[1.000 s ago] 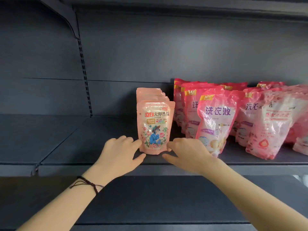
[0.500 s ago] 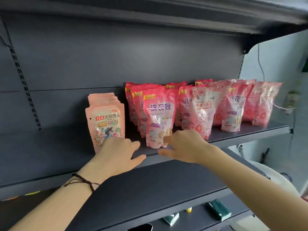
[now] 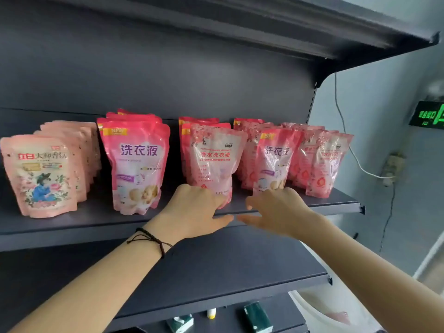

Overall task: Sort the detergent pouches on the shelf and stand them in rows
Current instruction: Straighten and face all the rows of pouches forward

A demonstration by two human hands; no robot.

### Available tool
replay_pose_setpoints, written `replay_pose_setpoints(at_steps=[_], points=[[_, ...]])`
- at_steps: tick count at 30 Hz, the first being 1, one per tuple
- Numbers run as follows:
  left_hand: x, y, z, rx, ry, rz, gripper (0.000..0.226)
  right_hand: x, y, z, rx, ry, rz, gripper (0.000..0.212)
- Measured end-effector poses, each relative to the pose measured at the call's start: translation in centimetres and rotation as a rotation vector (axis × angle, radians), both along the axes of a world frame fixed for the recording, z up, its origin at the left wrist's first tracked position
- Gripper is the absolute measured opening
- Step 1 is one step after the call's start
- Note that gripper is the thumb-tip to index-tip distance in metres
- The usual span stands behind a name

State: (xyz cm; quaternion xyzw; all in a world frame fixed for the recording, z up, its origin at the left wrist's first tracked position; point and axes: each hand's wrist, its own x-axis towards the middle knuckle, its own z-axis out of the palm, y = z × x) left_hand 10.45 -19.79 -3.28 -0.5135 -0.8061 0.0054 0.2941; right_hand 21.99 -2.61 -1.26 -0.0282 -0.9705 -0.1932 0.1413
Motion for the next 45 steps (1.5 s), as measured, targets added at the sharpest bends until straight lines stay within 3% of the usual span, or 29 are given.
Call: replay_pose_setpoints(at_steps=[10,19,26,31,36,40,45], points=[[1.2,11.4,0.6,0.076,-0.031,-0.080,0.050,1.4,10.1,0.3,-0.073,0.050,-0.053,0.057],[-1.2,17.7,1.7,-0.105,0.067,-0.114,0.045,-0.2,17.7,-0.3,0.039,0.039,-0.067,0.053],[-3.6,18.2,1.9,-0.171,0.112,-0.057,0.072,-0.3,23.2,-0.2,0.051,0.028,-0.090,0.052],[-1.5,19.2,1.4,-0.015,-0.051,0.037,0.051,1.0,27.3,-0.5,-0.052,0.112,-0.118,0.054],[2.4,25.8,-0.2,0.326,-0.487,0.058,0.035,1.0,32.0,-1.5,-0.219,0.282,-0.104,0.048],[3.8,33.1,-2.4,0.526,-0.604,0.025,0.049,-0.5,34.8,-3.2,-0.419,0.394,-0.076,0.037],[4.7,38.4,-4.5,0.728,-0.811,-0.009,0.078,-1.5,37.5,-4.6,-0.810,0.472,0.041,0.061]])
